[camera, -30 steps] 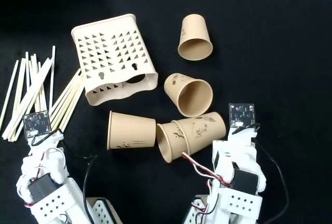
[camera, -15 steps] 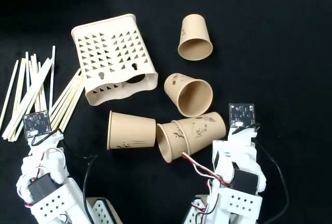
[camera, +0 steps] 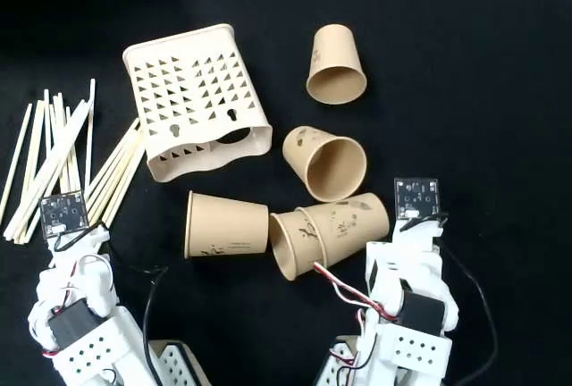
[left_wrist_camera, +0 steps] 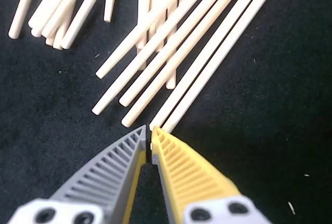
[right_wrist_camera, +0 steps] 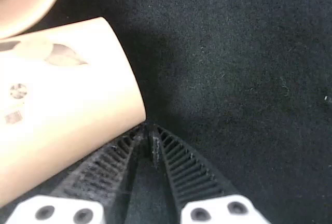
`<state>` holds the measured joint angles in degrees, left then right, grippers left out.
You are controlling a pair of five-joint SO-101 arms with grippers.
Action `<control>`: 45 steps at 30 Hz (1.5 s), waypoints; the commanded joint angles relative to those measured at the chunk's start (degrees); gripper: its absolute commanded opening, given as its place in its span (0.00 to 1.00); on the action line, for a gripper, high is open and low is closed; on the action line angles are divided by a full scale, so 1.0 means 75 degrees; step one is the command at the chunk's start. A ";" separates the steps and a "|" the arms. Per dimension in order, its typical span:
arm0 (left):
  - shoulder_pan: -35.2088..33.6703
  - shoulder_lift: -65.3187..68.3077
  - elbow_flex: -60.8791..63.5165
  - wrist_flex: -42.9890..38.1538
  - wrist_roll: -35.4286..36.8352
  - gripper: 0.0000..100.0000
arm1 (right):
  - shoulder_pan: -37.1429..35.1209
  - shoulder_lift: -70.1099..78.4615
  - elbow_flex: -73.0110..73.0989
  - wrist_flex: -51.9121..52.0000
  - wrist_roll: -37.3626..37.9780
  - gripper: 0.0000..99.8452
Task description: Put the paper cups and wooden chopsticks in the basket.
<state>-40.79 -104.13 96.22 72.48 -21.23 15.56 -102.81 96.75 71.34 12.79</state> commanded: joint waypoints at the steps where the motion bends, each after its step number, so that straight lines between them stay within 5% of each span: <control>1: -0.0041 -0.0012 0.0135 0.0023 -0.0035 0.03 | 0.0059 0.0029 -0.0006 0.0035 0.0000 0.01; 29: -0.0475 -0.0023 0.0135 0.0129 -0.0070 0.04 | 0.0047 0.0018 -0.0006 0.0035 0.0000 0.01; 38: 0.0498 -0.0035 -0.0756 0.0129 -0.0856 0.04 | 0.0047 0.0018 -0.0006 0.0035 0.0000 0.01; 45: 0.1108 -0.0012 -0.2620 0.0129 0.0234 0.15 | 0.0047 0.0018 -0.0006 0.0035 0.0000 0.01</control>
<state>-35.16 -104.22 85.49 73.54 -24.04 15.56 -102.81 96.75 71.34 12.79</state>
